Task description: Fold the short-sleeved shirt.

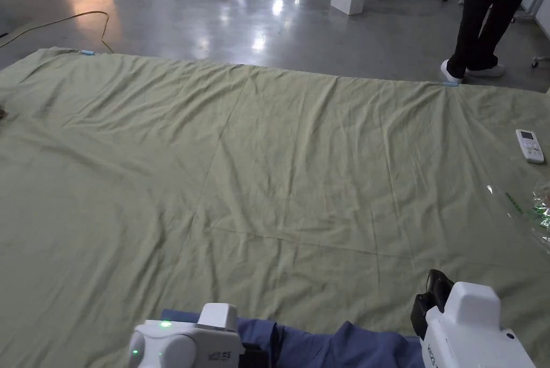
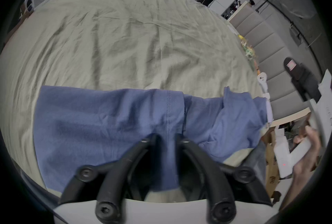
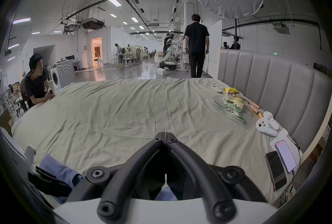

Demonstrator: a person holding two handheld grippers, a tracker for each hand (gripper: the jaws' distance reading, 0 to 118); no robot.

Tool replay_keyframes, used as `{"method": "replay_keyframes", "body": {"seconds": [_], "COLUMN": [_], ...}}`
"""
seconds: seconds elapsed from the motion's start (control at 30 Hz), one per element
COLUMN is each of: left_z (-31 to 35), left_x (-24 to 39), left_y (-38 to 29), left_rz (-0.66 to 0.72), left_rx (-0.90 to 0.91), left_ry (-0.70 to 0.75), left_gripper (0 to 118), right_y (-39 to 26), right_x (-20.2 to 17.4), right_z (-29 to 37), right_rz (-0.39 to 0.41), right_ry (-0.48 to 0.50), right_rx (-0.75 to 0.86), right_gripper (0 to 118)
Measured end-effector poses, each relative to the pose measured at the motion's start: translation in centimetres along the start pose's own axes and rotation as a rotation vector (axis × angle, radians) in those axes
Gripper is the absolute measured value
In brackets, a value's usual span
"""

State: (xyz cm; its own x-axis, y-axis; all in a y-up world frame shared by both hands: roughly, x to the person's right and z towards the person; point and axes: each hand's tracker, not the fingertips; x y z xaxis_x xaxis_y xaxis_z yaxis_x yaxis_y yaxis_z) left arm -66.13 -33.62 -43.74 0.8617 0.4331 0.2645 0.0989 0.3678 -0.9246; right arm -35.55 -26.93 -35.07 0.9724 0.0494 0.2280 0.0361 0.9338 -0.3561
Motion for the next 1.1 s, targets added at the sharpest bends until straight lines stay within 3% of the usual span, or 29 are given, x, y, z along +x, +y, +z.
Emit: {"method": "replay_keyframes", "body": {"seconds": [0.03,0.1,0.33,0.5,0.77,0.83,0.9,1.03,1.1], "left_z": [1.1,3.3,7.8,6.2,3.2,2.3,1.5,-0.3,-0.5], "left_x": [-0.7,-2.3,-11.8,-17.9,-20.1,-19.6,-18.6,-19.3,-20.0], "left_y": [0.1,0.4,1.1,0.8,-0.6,-0.7,-0.8,-1.2,-1.3], "left_rz": [0.026,0.056,0.128,0.268,0.403,0.424,0.373,0.323,0.332], "left_rx": [0.021,0.055,0.16,0.098,0.081,0.059,0.051,0.029,0.041], "left_ry": [-0.039,-0.091,-0.052,-0.205,-0.502,-0.536,-0.537,-0.46,-0.475], "left_gripper": [57,74,81,81,80,77,66,21,17], "right_y": [0.1,0.2,0.6,1.1,1.2,1.1,1.1,1.2,1.3], "right_x": [0.0,0.0,-0.4,-1.1,-1.8,-1.8,-1.9,-2.0,-2.0], "right_z": [0.0,0.1,-0.1,-0.2,0.0,0.0,0.1,0.3,0.3], "right_rz": [0.0,0.002,0.001,0.012,0.028,0.033,0.034,0.04,0.046], "right_ry": [0.0,-0.001,0.008,0.024,0.025,0.023,0.021,0.015,0.012], "right_rx": [0.001,0.003,0.014,0.027,0.024,0.02,0.017,0.016,0.017], "right_gripper": [1,1,1,1,1,1,1,1,1]}}
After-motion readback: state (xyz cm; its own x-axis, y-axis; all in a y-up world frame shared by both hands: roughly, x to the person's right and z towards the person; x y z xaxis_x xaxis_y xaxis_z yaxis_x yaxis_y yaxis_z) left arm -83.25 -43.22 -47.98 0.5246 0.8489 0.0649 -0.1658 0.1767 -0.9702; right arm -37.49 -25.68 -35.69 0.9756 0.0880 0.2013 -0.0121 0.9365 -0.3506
